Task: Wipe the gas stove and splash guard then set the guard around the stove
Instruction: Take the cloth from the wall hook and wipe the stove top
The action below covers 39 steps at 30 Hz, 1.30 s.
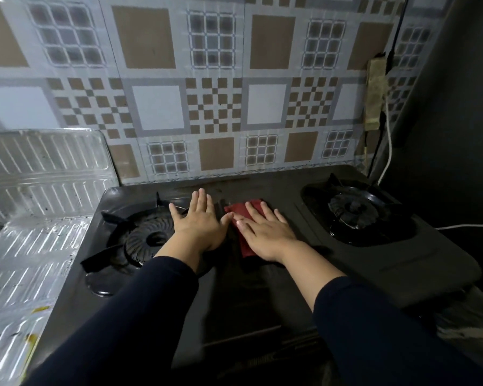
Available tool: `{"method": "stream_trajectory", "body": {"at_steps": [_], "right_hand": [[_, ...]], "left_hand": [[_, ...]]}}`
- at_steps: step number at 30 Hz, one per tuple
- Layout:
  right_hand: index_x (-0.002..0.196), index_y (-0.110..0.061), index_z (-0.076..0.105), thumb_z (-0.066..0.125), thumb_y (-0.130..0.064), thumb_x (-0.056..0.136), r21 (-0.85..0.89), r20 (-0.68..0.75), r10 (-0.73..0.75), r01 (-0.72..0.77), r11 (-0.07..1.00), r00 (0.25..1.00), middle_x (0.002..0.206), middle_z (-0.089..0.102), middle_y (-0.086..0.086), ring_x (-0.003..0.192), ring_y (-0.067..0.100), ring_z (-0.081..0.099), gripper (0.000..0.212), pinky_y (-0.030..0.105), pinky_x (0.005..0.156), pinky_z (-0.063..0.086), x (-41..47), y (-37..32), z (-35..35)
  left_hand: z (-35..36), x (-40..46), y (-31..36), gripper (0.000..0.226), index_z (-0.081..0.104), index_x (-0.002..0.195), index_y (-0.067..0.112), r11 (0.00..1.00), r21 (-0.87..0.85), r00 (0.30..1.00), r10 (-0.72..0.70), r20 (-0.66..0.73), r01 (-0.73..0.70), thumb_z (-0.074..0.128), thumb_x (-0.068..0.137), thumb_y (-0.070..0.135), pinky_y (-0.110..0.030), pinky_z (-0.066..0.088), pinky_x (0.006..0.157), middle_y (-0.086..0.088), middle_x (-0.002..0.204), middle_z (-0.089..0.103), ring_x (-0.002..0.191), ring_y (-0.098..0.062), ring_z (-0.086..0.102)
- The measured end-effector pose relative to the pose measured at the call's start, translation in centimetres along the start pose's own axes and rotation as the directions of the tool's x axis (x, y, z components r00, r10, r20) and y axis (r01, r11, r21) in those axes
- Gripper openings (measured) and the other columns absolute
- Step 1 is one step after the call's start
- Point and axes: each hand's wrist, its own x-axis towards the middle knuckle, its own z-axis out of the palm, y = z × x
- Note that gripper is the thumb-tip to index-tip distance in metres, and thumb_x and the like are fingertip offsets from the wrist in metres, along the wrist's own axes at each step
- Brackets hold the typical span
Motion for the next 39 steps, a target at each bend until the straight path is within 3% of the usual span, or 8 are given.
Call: {"method": "stream_trajectory", "body": {"at_steps": [4, 10, 18, 23, 27, 32, 36, 39], "right_hand": [[0.148, -0.037, 0.017, 0.003, -0.05, 0.098, 0.0, 0.004, -0.035, 0.035, 0.999, 0.999, 0.16, -0.008, -0.01, 0.146, 0.016, -0.016, 0.054, 0.041, 0.119, -0.008, -2.9, -0.9, 0.5], [0.146, -0.047, 0.005, 0.012, -0.046, 0.099, -0.077, -0.011, -0.03, 0.029, 0.997, 0.999, 0.16, -0.012, -0.007, 0.146, 0.022, -0.018, 0.047, 0.044, 0.118, -0.009, -3.2, -1.6, 0.8], [0.143, -0.056, 0.002, 0.007, -0.056, 0.096, -0.11, 0.022, 0.06, -0.058, 0.992, 0.998, 0.16, -0.013, -0.005, 0.146, 0.027, -0.017, 0.047, 0.051, 0.115, -0.014, 5.5, -1.5, -0.3], [0.147, -0.048, 0.001, 0.007, -0.059, 0.094, -0.085, -0.052, 0.251, -0.255, 0.963, 0.967, 0.16, -0.012, 0.003, 0.145, 0.035, -0.016, 0.054, 0.055, 0.113, -0.016, 10.7, 0.8, -1.5], [0.149, -0.041, -0.003, 0.007, -0.054, 0.096, -0.085, -0.028, 0.363, -0.364, 0.927, 0.931, 0.16, -0.013, 0.009, 0.143, 0.04, -0.017, 0.055, 0.058, 0.113, -0.012, 14.0, 1.4, -2.4], [0.148, -0.045, 0.003, 0.006, -0.049, 0.098, -0.078, -0.016, 0.146, -0.147, 0.986, 0.989, 0.161, -0.007, 0.001, 0.146, 0.033, -0.012, 0.05, 0.053, 0.116, -0.009, 15.8, -1.9, -2.0], [0.145, -0.051, 0.003, 0.01, -0.049, 0.099, -0.068, 0.053, -0.072, 0.076, 0.995, 0.996, 0.16, -0.008, -0.006, 0.147, 0.026, -0.012, 0.046, 0.048, 0.117, -0.01, 15.1, -2.8, -1.6], [0.144, -0.053, 0.002, 0.013, -0.051, 0.099, -0.059, 0.121, -0.128, 0.136, 0.989, 0.984, 0.16, -0.013, -0.006, 0.145, 0.025, -0.017, 0.047, 0.051, 0.115, -0.013, 14.5, -2.0, -1.6]], "left_hand": [[1.0, -1.3, -0.3, 0.083, -0.008, 0.15, 0.012, 1.0, 0.011, 0.998, -0.012, -0.057, 0.013, 0.008, 0.089, 0.067, -0.063, -0.013, 0.111, -0.002, 0.158, -0.022, 0.144, -0.014, -0.023], [1.3, -1.2, -0.8, 0.084, -0.004, 0.151, 0.013, 0.997, -0.081, 0.995, 0.002, -0.103, -0.011, 0.005, 0.088, 0.068, -0.063, -0.012, 0.111, -0.001, 0.159, -0.018, 0.144, -0.012, -0.021], [1.9, -0.6, -0.9, 0.081, -0.004, 0.151, 0.015, 0.989, -0.146, 0.987, -0.039, -0.155, 0.016, 0.001, 0.088, 0.066, -0.061, -0.014, 0.112, 0.003, 0.159, -0.018, 0.144, -0.009, -0.021], [2.0, -0.3, -0.8, 0.082, -0.003, 0.151, 0.017, 0.99, -0.136, 0.984, -0.055, -0.168, 0.032, 0.0, 0.087, 0.068, -0.058, -0.017, 0.112, 0.005, 0.159, -0.017, 0.143, -0.007, -0.021], [1.9, -0.2, -0.8, 0.085, -0.002, 0.152, 0.017, 0.989, -0.146, 0.982, -0.05, -0.183, 0.023, -0.004, 0.084, 0.068, -0.058, -0.019, 0.111, 0.005, 0.159, -0.016, 0.143, -0.007, -0.021], [2.1, -0.2, -0.9, 0.096, -0.001, 0.152, 0.017, 0.985, -0.171, 0.974, -0.054, -0.219, 0.016, -0.016, 0.072, 0.07, -0.058, -0.021, 0.11, 0.006, 0.159, -0.014, 0.143, -0.005, -0.021], [1.4, -0.1, -0.9, 0.081, -0.002, 0.151, 0.018, 0.979, -0.202, 0.987, -0.044, -0.155, 0.012, -0.008, 0.084, 0.063, -0.056, -0.022, 0.111, 0.007, 0.159, -0.015, 0.143, -0.005, -0.021], [0.8, 0.2, -2.8, 0.073, -0.002, 0.151, 0.019, 0.977, -0.211, 0.985, -0.069, -0.159, 0.035, -0.001, 0.091, 0.059, -0.053, -0.02, 0.113, 0.005, 0.159, -0.013, 0.144, -0.006, -0.018]]}}
